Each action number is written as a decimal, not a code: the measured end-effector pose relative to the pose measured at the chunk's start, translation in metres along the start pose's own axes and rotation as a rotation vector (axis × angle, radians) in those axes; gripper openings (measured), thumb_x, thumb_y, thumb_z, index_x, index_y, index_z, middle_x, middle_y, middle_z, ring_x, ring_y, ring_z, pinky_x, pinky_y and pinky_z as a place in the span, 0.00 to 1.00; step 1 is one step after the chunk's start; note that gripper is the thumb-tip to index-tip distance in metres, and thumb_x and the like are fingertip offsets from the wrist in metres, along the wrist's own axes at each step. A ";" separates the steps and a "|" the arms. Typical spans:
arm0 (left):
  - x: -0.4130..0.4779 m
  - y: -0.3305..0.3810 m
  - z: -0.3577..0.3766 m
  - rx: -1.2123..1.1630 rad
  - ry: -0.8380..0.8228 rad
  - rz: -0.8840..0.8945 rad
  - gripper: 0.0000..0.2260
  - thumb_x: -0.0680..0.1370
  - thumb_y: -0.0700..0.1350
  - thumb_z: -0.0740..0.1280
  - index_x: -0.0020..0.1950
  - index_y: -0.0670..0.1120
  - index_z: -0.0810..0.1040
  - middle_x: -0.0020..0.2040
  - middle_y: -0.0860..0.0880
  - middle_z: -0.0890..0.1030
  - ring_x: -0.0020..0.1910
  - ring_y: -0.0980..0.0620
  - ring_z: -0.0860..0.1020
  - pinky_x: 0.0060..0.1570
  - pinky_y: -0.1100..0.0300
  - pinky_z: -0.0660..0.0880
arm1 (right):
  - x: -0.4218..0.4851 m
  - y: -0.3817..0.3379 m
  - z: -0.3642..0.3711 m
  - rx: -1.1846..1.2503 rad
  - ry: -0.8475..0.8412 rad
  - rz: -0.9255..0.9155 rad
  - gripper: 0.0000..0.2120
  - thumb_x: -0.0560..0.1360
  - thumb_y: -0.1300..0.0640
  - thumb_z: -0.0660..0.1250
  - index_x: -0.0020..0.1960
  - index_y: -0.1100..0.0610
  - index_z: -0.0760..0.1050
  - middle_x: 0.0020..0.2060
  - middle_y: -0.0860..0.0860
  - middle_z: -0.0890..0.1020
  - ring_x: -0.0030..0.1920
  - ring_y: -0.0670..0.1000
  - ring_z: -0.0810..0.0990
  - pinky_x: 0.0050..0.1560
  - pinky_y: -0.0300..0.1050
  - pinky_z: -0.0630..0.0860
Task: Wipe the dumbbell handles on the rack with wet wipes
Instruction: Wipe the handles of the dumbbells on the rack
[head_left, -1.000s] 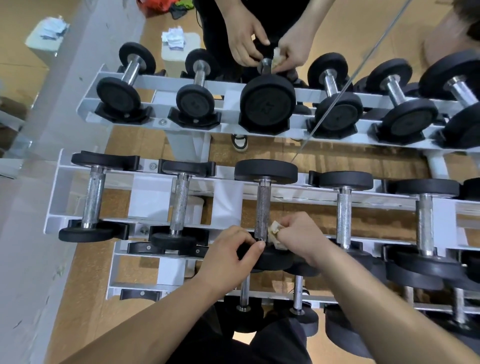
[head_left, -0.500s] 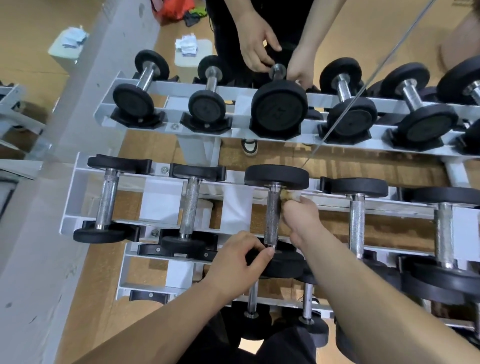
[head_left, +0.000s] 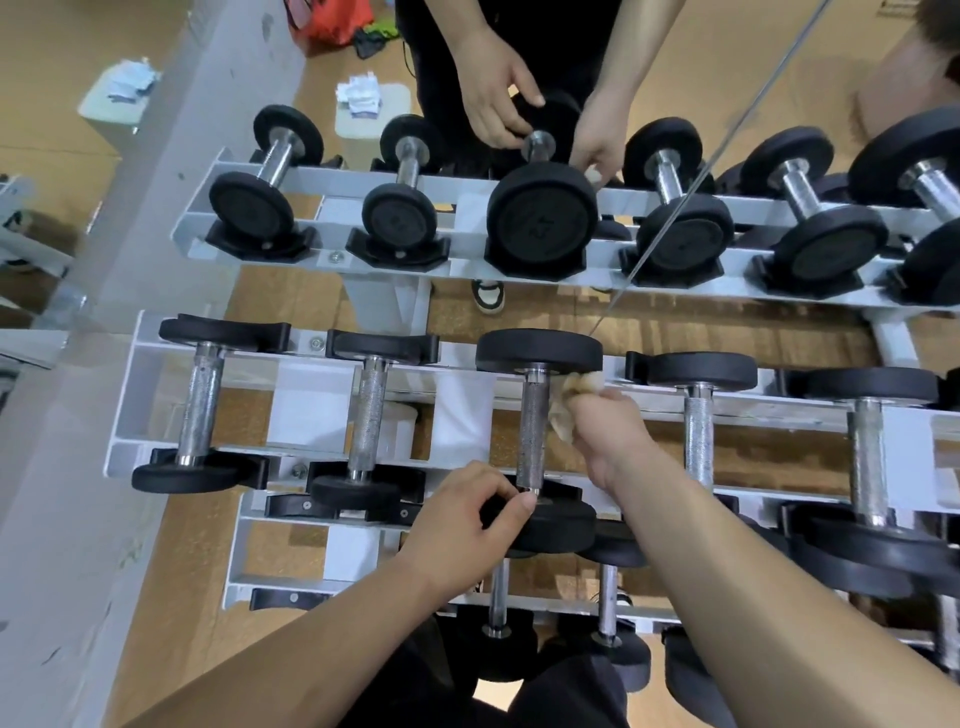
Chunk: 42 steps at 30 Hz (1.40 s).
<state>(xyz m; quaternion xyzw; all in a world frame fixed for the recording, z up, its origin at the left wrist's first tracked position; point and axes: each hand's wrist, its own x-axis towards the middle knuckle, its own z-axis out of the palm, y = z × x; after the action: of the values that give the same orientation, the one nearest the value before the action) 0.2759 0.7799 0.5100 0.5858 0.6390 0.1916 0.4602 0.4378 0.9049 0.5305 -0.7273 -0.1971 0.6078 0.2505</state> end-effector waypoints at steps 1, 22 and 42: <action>-0.001 0.001 0.000 -0.001 0.003 -0.002 0.15 0.78 0.68 0.60 0.48 0.59 0.79 0.50 0.61 0.77 0.55 0.62 0.75 0.58 0.58 0.75 | -0.003 -0.001 0.007 -0.049 -0.008 -0.043 0.10 0.77 0.68 0.63 0.52 0.57 0.80 0.43 0.55 0.82 0.44 0.54 0.78 0.52 0.50 0.77; 0.016 0.032 -0.036 -0.723 -0.103 -0.367 0.32 0.66 0.60 0.81 0.67 0.53 0.77 0.54 0.55 0.86 0.56 0.56 0.84 0.62 0.58 0.77 | -0.058 0.014 -0.037 -0.228 -0.439 -0.010 0.08 0.79 0.67 0.65 0.53 0.64 0.83 0.43 0.58 0.86 0.41 0.52 0.85 0.42 0.44 0.79; 0.050 0.047 -0.043 -0.420 0.398 -0.349 0.10 0.85 0.40 0.59 0.59 0.40 0.79 0.49 0.44 0.85 0.50 0.44 0.85 0.48 0.53 0.82 | -0.044 0.032 -0.031 -0.012 -0.129 -0.046 0.07 0.84 0.58 0.66 0.58 0.55 0.82 0.47 0.56 0.88 0.44 0.52 0.85 0.48 0.46 0.83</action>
<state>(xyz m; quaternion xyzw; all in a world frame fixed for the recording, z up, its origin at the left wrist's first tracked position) 0.2736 0.8499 0.5501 0.3108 0.7536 0.3481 0.4629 0.4594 0.8495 0.5500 -0.6834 -0.2333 0.6462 0.2469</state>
